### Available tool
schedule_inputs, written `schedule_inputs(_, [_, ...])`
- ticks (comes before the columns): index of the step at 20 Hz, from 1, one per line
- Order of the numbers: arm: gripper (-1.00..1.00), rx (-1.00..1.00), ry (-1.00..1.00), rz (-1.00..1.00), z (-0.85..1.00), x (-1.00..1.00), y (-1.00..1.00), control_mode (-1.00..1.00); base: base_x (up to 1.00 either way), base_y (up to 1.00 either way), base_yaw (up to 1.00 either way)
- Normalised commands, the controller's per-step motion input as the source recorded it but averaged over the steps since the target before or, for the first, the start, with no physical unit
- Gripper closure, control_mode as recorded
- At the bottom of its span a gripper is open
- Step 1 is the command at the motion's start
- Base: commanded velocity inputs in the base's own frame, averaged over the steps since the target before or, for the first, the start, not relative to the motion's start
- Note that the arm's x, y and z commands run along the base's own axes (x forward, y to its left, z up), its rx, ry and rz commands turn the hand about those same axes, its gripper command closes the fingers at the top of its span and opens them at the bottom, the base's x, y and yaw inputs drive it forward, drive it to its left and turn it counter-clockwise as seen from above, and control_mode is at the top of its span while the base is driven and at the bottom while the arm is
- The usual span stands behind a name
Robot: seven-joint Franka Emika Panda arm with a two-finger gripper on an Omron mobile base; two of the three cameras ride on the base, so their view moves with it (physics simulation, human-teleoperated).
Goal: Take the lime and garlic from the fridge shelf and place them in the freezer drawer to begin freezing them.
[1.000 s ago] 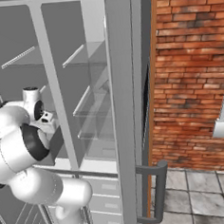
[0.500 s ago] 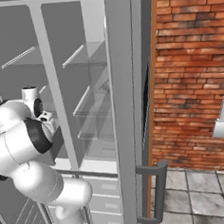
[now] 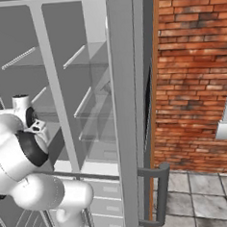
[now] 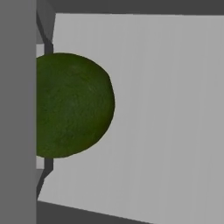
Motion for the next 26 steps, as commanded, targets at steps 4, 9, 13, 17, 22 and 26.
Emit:
schedule_inputs(4, [1.00, 0.00, 0.06, 0.00, -0.16, -0.06, 0.28, -1.00, 0.00, 0.00, 0.00])
schedule_inputs(9, [-1.00, 0.00, 0.04, 0.00, -0.12, -0.09, 0.28, -1.00, 0.00, 0.00, 0.00])
schedule_inputs(13, [-1.00, 0.00, 0.00, 0.00, 0.00, -0.12, 0.03, -1.00, 0.00, 0.00, 0.00])
schedule_inputs(17, [-1.00, 0.00, -0.04, 0.00, 0.00, -0.17, 0.00, -1.00, 0.00, 0.00, 0.00])
schedule_inputs(22, [-1.00, 0.00, -0.08, 0.00, 0.02, -0.09, -0.08, -1.00, 0.00, 0.00, 0.00])
schedule_inputs(26, [-1.00, 0.00, -0.10, 0.00, 0.41, 0.00, -0.30, -1.00, 0.00, 0.00, 0.00])
